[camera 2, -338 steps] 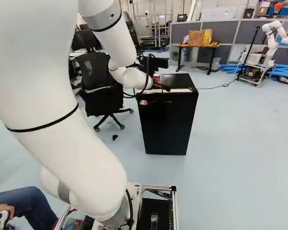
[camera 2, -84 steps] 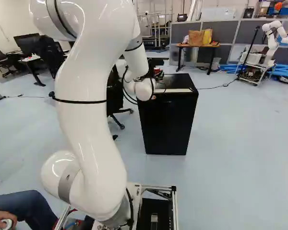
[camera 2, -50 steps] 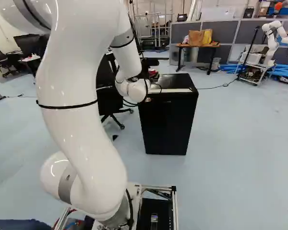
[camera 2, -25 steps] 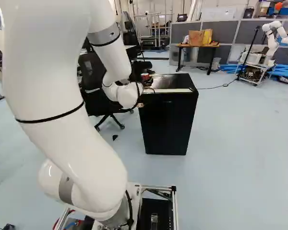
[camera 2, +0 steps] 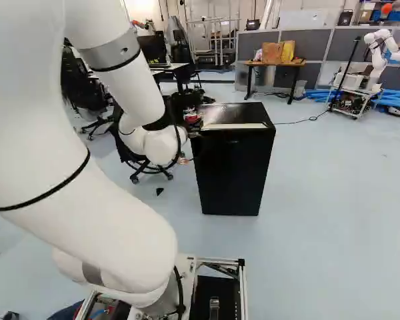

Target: Grab a drink from the fridge

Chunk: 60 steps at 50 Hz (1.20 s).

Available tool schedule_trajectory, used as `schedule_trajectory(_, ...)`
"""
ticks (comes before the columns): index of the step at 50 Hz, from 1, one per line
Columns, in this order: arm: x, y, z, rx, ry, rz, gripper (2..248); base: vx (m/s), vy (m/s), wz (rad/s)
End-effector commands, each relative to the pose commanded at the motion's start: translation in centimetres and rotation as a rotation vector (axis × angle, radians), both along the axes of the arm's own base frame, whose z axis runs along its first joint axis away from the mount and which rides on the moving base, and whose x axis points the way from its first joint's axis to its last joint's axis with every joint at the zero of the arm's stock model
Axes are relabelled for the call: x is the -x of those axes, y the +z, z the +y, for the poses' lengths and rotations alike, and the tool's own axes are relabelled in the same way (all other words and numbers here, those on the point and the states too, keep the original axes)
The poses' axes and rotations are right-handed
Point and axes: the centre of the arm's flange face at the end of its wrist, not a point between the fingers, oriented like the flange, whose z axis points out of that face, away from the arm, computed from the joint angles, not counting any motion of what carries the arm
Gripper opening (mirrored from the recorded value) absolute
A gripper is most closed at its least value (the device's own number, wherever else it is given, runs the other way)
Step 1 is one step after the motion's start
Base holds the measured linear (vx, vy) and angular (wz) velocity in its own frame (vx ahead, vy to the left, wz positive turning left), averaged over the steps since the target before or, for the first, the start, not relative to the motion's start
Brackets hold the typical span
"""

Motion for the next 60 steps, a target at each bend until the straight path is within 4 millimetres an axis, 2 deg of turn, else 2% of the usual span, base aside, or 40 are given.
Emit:
schedule_trajectory(15, 3.6, -0.9, 1.0, -0.005, 0.016, 0.037, 100, 0.000, 0.000, 0.000)
schedule_trajectory(30, 6.2, -1.7, 1.5, -0.008, 0.028, 0.064, 100, 0.000, 0.000, 0.000)
schedule_trajectory(45, 7.8, -2.3, 1.9, -0.010, 0.035, 0.080, 100, 0.000, 0.000, 0.000)
schedule_trajectory(60, 8.5, -2.6, 2.0, -0.010, 0.038, 0.087, 100, 0.000, 0.000, 0.000)
